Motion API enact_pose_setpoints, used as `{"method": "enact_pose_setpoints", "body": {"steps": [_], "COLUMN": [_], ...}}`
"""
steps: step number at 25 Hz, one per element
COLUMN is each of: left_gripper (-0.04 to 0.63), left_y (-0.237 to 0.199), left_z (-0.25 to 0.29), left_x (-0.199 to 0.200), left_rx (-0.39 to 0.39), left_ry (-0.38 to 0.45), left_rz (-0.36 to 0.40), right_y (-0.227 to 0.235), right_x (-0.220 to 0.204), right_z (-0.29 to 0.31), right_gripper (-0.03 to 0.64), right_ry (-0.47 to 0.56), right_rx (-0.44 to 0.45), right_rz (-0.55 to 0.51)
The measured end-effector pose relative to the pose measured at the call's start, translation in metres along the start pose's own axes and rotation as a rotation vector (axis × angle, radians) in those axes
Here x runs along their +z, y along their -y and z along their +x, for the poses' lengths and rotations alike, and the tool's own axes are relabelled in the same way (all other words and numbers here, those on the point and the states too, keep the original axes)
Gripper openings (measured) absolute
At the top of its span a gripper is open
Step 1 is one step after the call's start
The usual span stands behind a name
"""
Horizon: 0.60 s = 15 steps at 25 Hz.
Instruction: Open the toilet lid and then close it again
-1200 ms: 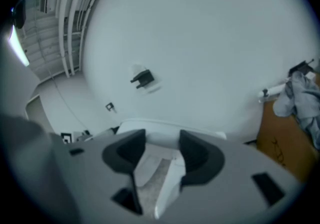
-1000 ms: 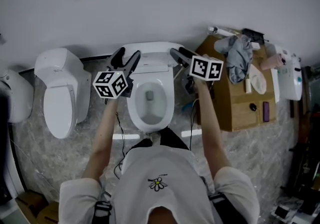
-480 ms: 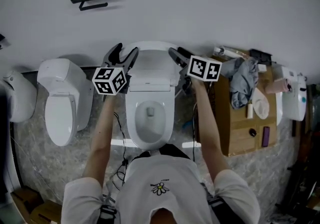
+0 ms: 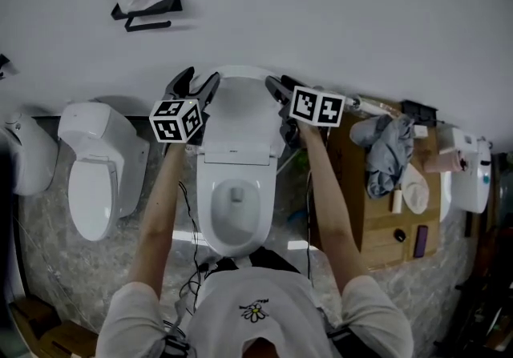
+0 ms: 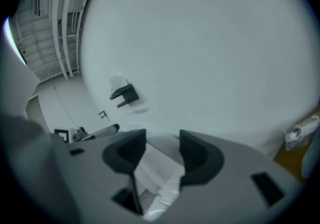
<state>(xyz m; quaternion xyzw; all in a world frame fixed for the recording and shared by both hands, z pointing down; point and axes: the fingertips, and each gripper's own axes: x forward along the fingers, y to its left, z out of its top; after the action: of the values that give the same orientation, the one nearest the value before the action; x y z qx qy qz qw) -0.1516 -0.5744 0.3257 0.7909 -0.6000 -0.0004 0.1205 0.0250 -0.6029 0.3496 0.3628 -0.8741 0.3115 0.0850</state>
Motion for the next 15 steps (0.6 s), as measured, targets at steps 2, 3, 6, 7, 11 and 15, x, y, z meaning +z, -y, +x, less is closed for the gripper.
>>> {"method": "enact_pose_setpoints", "body": {"steps": [2, 3, 6, 7, 11, 15], "left_gripper": [0.307, 0.307, 0.307, 0.307, 0.307, 0.307], "left_y": [-0.003, -0.004, -0.006, -0.007, -0.008, -0.008], "left_z": [0.008, 0.010, 0.013, 0.014, 0.017, 0.016], "left_x": [0.003, 0.004, 0.003, 0.003, 0.004, 0.005], "left_rx": [0.013, 0.018, 0.027, 0.027, 0.027, 0.040], "left_ry": [-0.002, -0.002, -0.010, -0.013, -0.012, -0.002], "left_rz": [0.016, 0.025, 0.048, 0.050, 0.047, 0.048], "right_y": [0.003, 0.004, 0.004, 0.004, 0.006, 0.005], "right_x": [0.006, 0.008, 0.008, 0.008, 0.010, 0.010], "right_z": [0.006, 0.008, 0.012, 0.013, 0.015, 0.014], "right_gripper": [0.230, 0.230, 0.218, 0.215, 0.215, 0.215], "right_ry": [-0.005, -0.007, -0.013, -0.015, -0.025, -0.022], "right_rx": [-0.008, -0.011, -0.018, -0.019, -0.029, -0.038], "right_rz": [-0.018, -0.023, -0.029, -0.029, -0.038, -0.041]}}
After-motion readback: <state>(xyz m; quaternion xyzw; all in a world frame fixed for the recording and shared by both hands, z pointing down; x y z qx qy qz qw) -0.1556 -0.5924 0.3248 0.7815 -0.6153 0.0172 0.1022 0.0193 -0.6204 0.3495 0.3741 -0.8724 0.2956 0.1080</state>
